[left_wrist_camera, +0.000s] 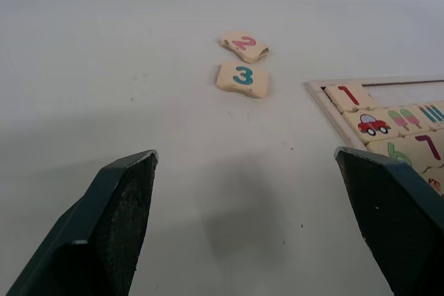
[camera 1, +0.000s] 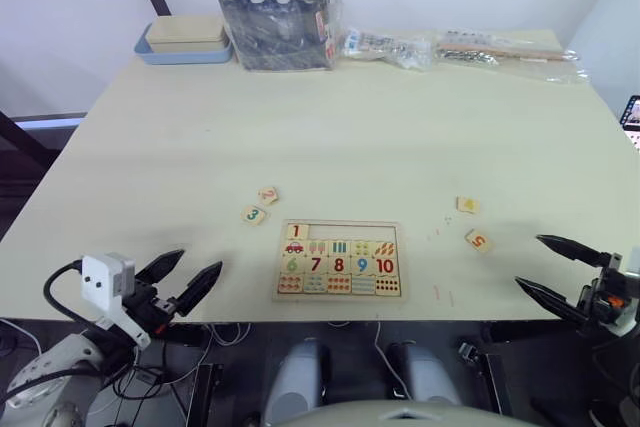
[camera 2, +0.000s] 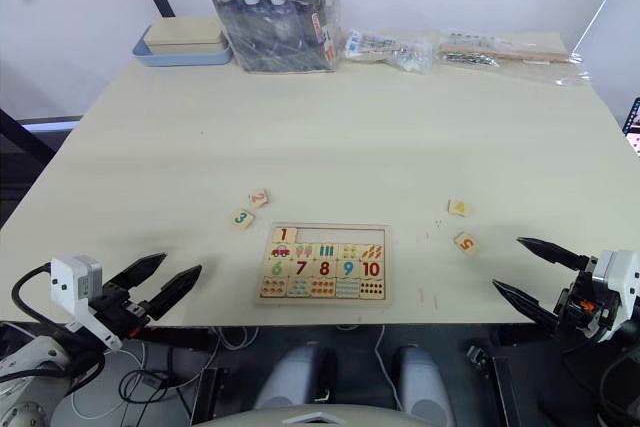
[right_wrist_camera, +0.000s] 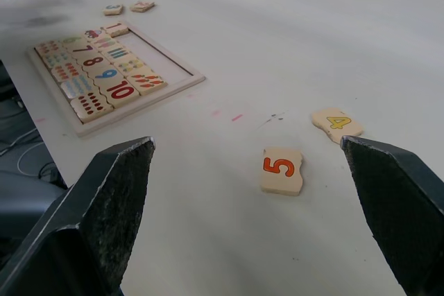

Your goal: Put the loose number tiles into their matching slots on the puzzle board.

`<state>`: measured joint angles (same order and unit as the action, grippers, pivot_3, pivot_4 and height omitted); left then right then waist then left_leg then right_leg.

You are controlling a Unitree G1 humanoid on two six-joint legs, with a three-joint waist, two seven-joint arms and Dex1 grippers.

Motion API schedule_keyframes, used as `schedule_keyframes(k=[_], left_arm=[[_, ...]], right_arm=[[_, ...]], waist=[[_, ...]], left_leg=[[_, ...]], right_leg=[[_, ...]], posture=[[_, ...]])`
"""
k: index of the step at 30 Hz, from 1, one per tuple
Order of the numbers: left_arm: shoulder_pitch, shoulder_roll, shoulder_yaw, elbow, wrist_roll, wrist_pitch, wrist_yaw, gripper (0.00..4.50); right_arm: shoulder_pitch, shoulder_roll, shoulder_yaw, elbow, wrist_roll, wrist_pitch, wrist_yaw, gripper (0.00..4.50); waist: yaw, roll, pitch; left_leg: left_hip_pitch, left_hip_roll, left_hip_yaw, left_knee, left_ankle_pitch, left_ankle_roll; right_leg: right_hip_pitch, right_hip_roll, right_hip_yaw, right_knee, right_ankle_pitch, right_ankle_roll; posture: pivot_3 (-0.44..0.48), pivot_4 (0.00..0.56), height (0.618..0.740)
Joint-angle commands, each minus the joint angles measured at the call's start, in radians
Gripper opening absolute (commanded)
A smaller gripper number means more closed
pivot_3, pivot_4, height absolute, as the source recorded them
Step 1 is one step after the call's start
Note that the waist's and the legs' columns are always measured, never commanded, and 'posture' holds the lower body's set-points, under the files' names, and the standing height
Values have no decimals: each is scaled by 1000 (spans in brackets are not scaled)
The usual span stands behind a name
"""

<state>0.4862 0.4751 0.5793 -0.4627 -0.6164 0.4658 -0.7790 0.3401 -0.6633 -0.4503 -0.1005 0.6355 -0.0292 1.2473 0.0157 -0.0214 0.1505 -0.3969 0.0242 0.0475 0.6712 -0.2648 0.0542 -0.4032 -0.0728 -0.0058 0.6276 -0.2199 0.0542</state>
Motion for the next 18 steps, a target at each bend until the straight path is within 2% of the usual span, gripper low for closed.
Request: schedule_keyframes(k=[1,10,18], left_arm=[[8,9,4,-11,-15,-29,-7,4420],[9,27,-5,-111,-50,37,59,4420],[-16,101,-4,-115,-74,73,56,4420]], right_arm=[[1,-15,-37,-8,9,-14,8,4500],[10,-8,-24,-46,12,-1,-6,4500],[1,-8,-3,-71,22,18,2,4500]], waist=[[0,0,0],[0,1,0],[0,2,-1]], left_leg=[[0,0,0,0,0,0],[0,0,0,0,0,0],[0,0,0,0,0,0]], right_leg=[[0,0,0,0,0,0],[0,-1,0,0,0,0],[0,-1,0,0,0,0]], posture=[[0,150,740],[0,150,740],[0,150,740]])
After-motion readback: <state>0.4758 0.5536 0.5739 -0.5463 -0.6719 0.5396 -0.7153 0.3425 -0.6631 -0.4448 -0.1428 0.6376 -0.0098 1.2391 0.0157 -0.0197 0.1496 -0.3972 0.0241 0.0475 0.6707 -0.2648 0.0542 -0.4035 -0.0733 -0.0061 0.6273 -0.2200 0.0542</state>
